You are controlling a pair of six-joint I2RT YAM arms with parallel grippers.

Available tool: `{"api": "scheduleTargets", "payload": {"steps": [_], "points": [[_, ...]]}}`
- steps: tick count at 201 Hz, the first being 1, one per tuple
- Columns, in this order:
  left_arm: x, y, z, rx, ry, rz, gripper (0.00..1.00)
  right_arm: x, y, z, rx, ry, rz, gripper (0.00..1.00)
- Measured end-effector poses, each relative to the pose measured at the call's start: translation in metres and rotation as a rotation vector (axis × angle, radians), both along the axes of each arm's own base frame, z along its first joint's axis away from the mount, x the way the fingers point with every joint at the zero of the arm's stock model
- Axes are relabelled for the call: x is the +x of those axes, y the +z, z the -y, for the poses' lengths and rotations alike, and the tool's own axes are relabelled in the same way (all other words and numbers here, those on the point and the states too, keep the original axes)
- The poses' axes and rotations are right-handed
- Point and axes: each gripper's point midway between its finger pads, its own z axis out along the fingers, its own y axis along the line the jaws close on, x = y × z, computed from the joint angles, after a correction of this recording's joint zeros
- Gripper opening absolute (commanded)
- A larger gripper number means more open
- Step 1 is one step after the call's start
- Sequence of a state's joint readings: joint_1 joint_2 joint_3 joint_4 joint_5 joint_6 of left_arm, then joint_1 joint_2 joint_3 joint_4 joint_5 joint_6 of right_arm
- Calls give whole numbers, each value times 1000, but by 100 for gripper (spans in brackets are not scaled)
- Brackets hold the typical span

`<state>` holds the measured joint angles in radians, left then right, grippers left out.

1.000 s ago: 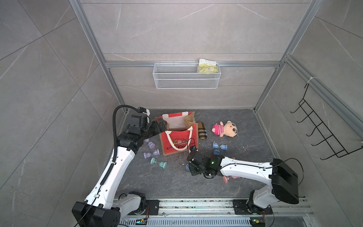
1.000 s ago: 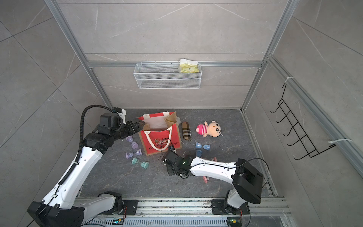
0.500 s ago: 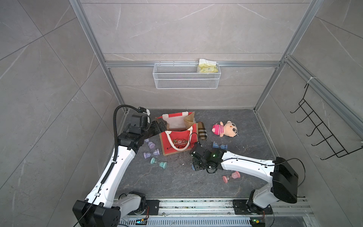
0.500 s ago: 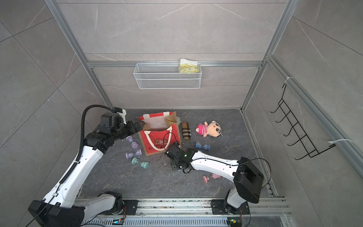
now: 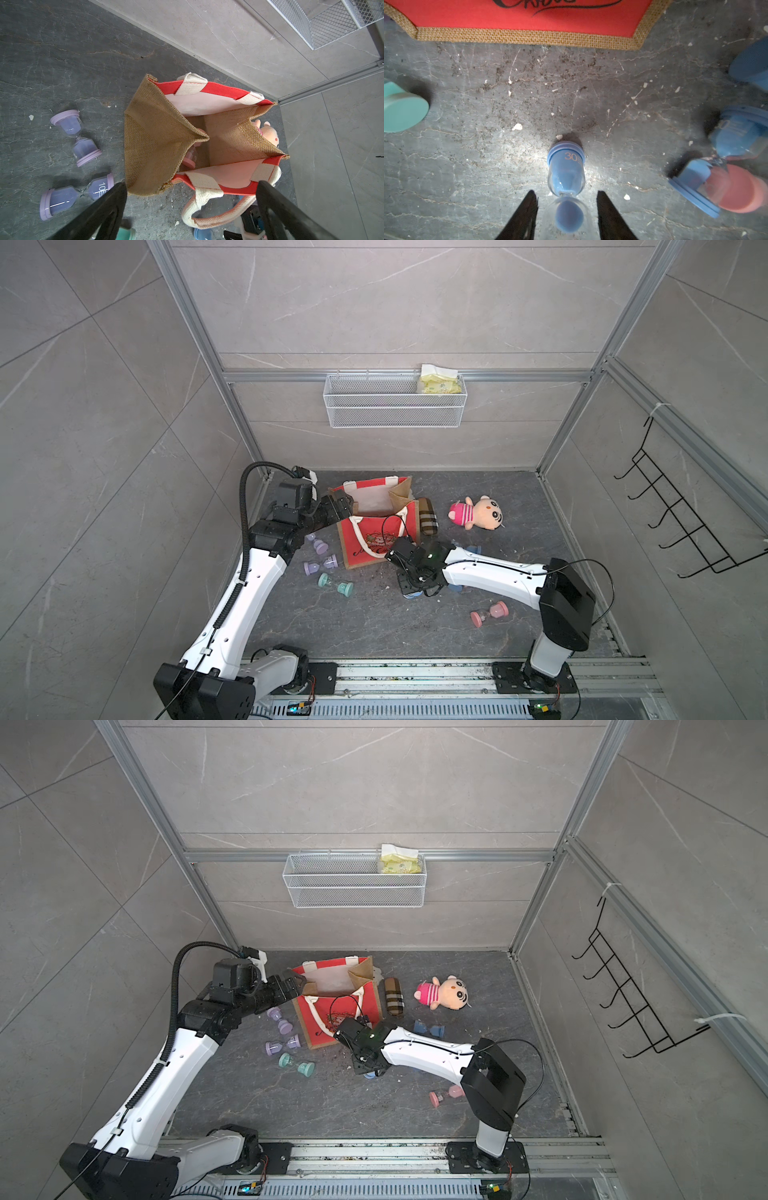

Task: Put the hourglass into the canvas bag
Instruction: Adjust the hourglass at the center of the board, then pick up the hourglass from the center of the board.

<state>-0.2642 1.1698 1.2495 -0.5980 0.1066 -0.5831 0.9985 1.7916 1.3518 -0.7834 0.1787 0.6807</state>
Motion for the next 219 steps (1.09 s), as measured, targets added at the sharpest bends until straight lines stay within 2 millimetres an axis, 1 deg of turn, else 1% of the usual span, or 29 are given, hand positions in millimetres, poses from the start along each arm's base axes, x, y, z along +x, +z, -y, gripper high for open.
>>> {"api": "scheduleTargets", "payload": {"steps": [7, 31, 61, 97, 120, 136, 173, 191, 219], "points": [[0, 0, 0, 0, 0, 0, 100, 2, 0, -1, 0, -2, -1, 0], [0, 0, 0, 0, 0, 0, 100, 7, 0, -4, -5, -9, 1, 12], [0, 0, 0, 1, 1, 0, 100, 12, 1, -9, -3, -11, 5, 30], [0, 0, -1, 5, 7, 1, 100, 11, 0, -9, -3, -9, -2, 50], [1, -1, -3, 10, 13, 0, 100, 9, 0, -7, -11, -7, -9, 66], [1, -1, -3, 12, 16, 1, 100, 9, 1, -7, -11, 0, -10, 73], [1, -1, -4, 16, 21, 0, 100, 7, 0, -6, -18, 4, -14, 79], [1, -1, -4, 16, 21, 1, 100, 4, 0, -8, -17, 10, -18, 76], [1, 0, -4, 15, 21, 3, 100, 1, 0, -10, -20, 21, -14, 67]]}}
